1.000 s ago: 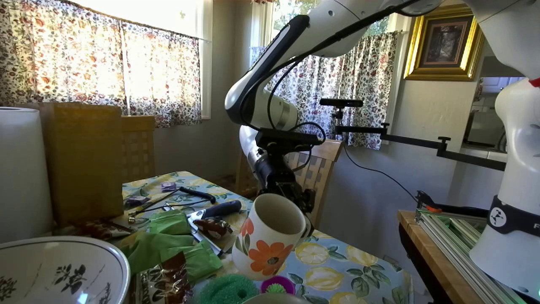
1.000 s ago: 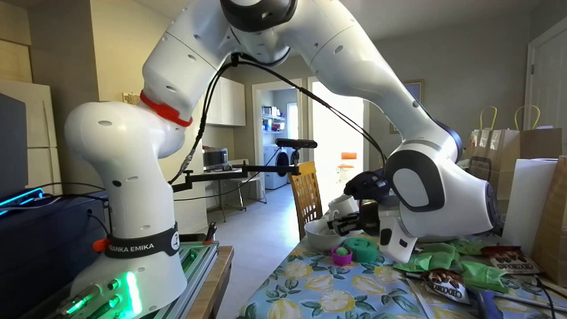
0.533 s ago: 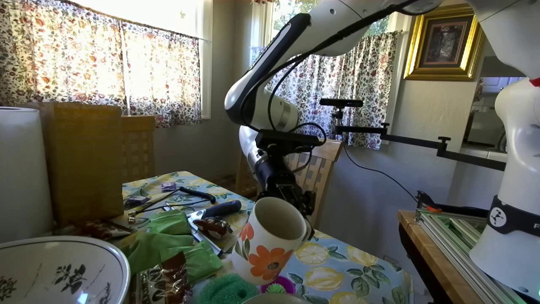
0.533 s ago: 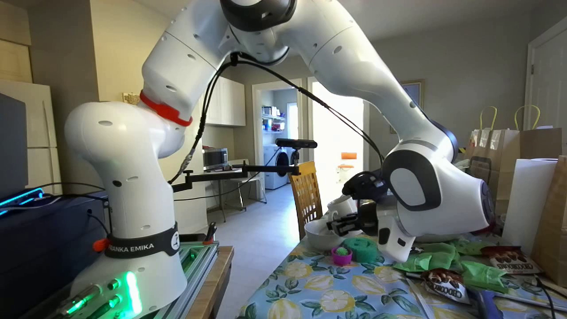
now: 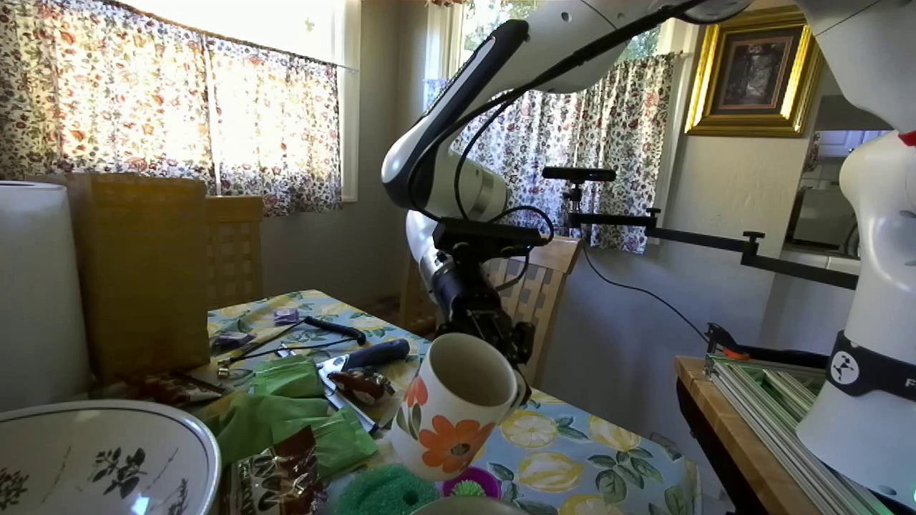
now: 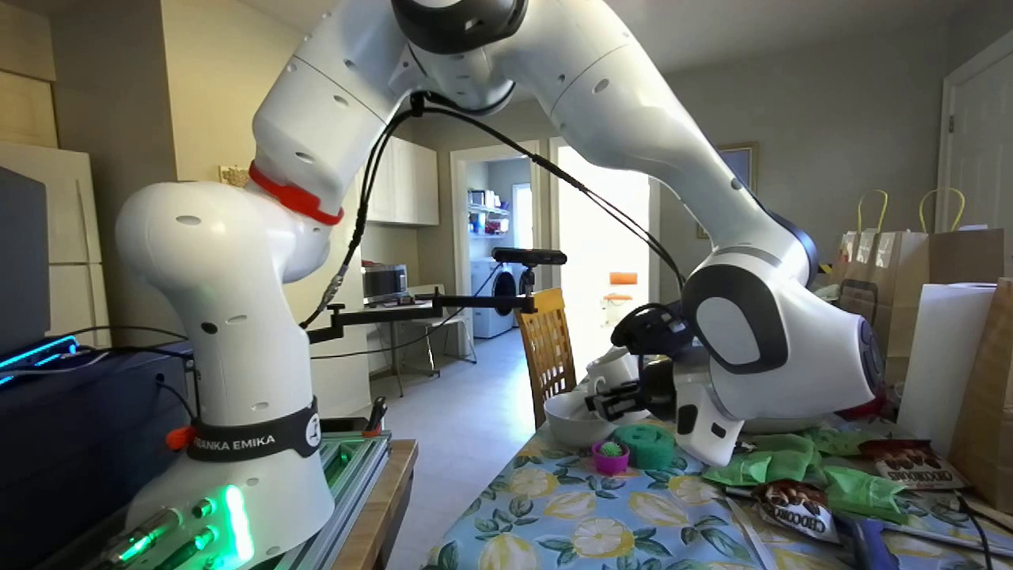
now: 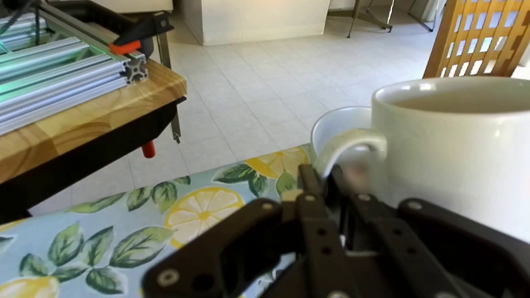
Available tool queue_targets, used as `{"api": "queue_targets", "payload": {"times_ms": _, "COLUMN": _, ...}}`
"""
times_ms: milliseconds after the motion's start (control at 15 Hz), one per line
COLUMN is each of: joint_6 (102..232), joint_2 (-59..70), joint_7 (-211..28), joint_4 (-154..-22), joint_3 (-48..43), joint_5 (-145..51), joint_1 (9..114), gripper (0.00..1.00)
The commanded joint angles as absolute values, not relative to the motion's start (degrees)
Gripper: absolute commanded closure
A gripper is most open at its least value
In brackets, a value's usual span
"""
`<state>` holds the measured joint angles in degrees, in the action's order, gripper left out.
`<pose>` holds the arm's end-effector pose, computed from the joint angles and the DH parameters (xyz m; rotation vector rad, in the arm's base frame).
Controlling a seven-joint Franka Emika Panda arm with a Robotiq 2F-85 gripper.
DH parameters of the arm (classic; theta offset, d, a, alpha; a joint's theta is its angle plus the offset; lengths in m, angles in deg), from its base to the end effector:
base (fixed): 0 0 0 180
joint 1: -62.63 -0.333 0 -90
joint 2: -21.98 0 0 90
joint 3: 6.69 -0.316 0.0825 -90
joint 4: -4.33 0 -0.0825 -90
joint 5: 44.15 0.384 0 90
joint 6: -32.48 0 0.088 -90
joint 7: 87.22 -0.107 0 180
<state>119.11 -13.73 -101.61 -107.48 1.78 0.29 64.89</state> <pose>0.5081 -0.0184 0.1466 -2.0284 0.9461 1.2663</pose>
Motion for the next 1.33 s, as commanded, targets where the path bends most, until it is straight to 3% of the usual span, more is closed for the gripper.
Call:
{"api": "queue_targets", "payload": {"times_ms": 0, "joint_6": 119.24, "joint_2": -13.82, "joint_7": -101.91, "joint_4": -107.26, "joint_3": 0.90, "joint_5": -0.13, "joint_1": 65.77, "gripper": 0.89}}
{"api": "queue_targets", "payload": {"times_ms": 533, "joint_6": 119.25, "joint_2": -13.81, "joint_7": -101.91, "joint_4": -107.26, "joint_3": 0.90, "joint_5": -0.13, "joint_1": 65.77, "gripper": 0.89}}
{"api": "queue_targets", "payload": {"times_ms": 600, "joint_6": 119.25, "joint_2": -13.81, "joint_7": -101.91, "joint_4": -107.26, "joint_3": 0.90, "joint_5": -0.13, "joint_1": 65.77, "gripper": 0.97}}
{"api": "queue_targets", "payload": {"times_ms": 1267, "joint_6": 121.92, "joint_2": -12.37, "joint_7": -109.20, "joint_4": -106.99, "joint_3": 0.42, "joint_5": 0.08, "joint_1": 64.09, "gripper": 0.97}}
